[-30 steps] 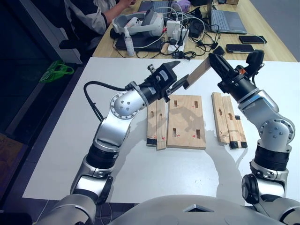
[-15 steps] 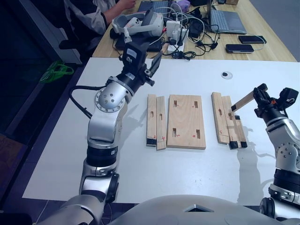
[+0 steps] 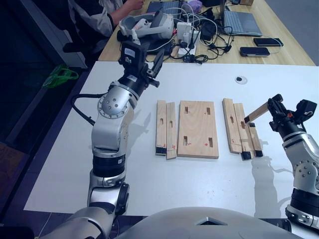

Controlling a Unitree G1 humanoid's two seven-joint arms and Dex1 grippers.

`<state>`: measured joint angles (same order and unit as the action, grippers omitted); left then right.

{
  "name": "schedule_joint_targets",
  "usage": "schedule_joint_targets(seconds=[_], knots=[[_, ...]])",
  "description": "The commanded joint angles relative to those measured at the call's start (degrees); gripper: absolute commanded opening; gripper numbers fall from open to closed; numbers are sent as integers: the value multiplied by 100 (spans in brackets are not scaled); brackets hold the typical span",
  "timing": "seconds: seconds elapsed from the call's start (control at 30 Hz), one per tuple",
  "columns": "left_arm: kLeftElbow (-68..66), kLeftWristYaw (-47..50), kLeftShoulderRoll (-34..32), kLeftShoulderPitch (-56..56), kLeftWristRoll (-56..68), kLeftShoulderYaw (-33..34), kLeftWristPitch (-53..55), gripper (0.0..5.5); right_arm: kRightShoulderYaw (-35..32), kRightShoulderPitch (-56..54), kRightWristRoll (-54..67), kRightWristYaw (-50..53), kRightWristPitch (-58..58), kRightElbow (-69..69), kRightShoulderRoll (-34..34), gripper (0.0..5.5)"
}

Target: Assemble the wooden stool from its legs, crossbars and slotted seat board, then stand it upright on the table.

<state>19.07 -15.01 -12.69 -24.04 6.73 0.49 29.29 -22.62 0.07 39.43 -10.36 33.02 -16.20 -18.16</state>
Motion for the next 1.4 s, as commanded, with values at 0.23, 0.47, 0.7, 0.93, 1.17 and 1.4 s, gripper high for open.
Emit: schedule_joint_targets(seconds=[0.23, 0.47, 0.7, 0.93, 1.17, 1.4], knots=[[32, 136, 58, 59, 19, -42, 96, 215, 190, -5, -355, 184, -108, 192, 240, 40], [3, 172, 117, 74, 2, -108, 60, 215, 316, -51, -538, 144, -200, 272, 310, 40], [-18, 181, 100, 82, -10, -64, 54, 215, 597, 410, -1022, -43, -390, 233, 168, 40], [-23, 195, 75, 56, -19, -36, 59, 215, 836, 225, -1622, 223, -716, 502, 231, 40], [-9, 186, 17, -31, -23, -16, 84, 215, 1343, 508, -2274, 165, -1144, 1090, 286, 40], [53, 216, -28, -13, -29, -39, 95, 215, 1381, 928, -2522, 4, -1757, 1556, 278, 40]])
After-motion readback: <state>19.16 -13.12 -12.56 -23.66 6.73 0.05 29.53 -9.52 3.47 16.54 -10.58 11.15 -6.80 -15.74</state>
